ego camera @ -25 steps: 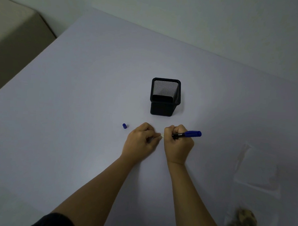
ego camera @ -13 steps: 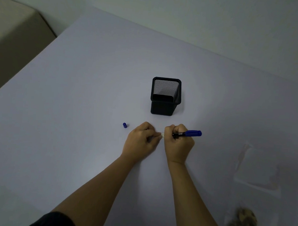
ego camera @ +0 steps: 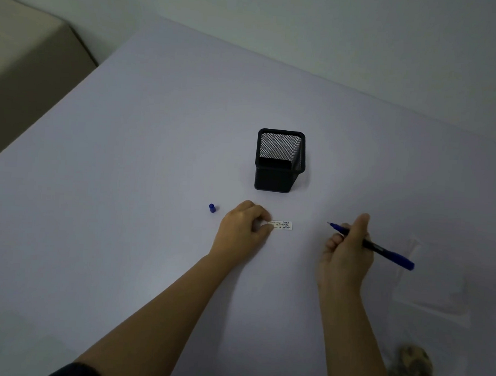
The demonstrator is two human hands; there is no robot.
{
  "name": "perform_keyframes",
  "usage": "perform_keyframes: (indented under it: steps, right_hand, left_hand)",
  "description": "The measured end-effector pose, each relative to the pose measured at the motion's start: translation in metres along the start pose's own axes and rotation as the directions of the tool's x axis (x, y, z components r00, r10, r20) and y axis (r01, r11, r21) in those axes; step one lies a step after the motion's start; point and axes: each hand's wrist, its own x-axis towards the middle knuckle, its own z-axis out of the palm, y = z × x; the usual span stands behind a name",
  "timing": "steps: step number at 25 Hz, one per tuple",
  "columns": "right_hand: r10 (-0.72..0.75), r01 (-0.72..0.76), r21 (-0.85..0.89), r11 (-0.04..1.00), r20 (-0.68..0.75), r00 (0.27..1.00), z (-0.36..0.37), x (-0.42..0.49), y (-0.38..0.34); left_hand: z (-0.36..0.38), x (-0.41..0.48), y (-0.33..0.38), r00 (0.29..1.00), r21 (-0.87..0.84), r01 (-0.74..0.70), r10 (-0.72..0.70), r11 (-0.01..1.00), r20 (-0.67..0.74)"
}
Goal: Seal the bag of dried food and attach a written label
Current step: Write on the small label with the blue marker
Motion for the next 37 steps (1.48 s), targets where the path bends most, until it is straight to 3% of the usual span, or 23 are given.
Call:
perform_keyframes:
  steps: [3,8,10,13,15,17,19,20,22,24,25,30,37]
  right_hand:
    - [0.0,0.001,-0.012,1.0,0.031,1.0,-0.006,-0.014,-0.005]
    - [0.121,-0.126,0.084,0.989,0.06,0.991,-0.01,-0.026,-0.003]
    - [0.127,-0.129,0.03,0.991,0.068,0.99,-0.011,-0.028,0.0]
    - [0.082,-0.079,-0.039,0.996,0.099,0.992,-0.009,-0.029,0.001]
    - [0.048,-0.039,-0.074,0.996,0.127,0.991,-0.004,-0.031,-0.001]
    - [0.056,-0.047,-0.072,0.996,0.136,0.989,0.004,-0.035,-0.003]
    - [0.099,-0.097,-0.02,0.995,0.131,0.986,0.011,-0.04,-0.002]
    - [0.102,-0.102,-0.008,0.995,0.134,0.986,0.014,-0.042,-0.002]
    - [0.064,-0.057,-0.049,0.997,0.163,0.985,0.019,-0.047,0.002]
    - [0.025,-0.005,-0.103,0.995,0.196,0.98,0.023,-0.052,0.006]
    - [0.011,0.016,-0.126,0.992,0.211,0.977,0.024,-0.053,0.008]
    - [-0.021,0.063,-0.182,0.981,0.225,0.974,0.026,-0.059,0.015]
    - [-0.02,0.054,-0.157,0.986,0.213,0.977,0.02,-0.059,0.019]
  left_hand:
    - [0.0,-0.003,0.0,0.998,0.026,-0.057,0.056,0.998,0.034]
    - [-0.005,-0.013,0.004,0.988,0.099,-0.143,0.136,0.985,0.067]
    - [-0.014,-0.019,0.009,0.993,0.085,-0.11,0.105,0.99,0.058]
    - [-0.035,-0.026,0.005,0.976,0.198,-0.059,0.098,0.978,-0.195]
    - [-0.053,-0.023,-0.007,0.957,0.212,0.121,-0.057,0.97,-0.283]
    - [-0.062,-0.023,-0.02,0.964,0.244,0.227,-0.181,0.943,-0.195]
    - [-0.064,-0.026,-0.02,0.984,0.257,0.155,-0.124,0.954,-0.131]
    - [-0.064,-0.029,-0.012,0.983,0.174,0.132,-0.107,0.976,-0.147]
    - [-0.064,-0.034,0.012,0.951,-0.235,0.257,-0.289,0.937,-0.109]
    - [-0.064,-0.038,0.035,0.88,-0.665,0.424,-0.453,0.615,0.142]
    - [-0.064,-0.039,0.041,0.866,-0.737,0.449,-0.448,0.504,0.222]
    - [-0.065,-0.045,0.046,0.862,-0.796,0.468,-0.398,0.384,0.315]
    - [-0.065,-0.047,0.043,0.866,-0.783,0.462,-0.401,0.416,0.297]
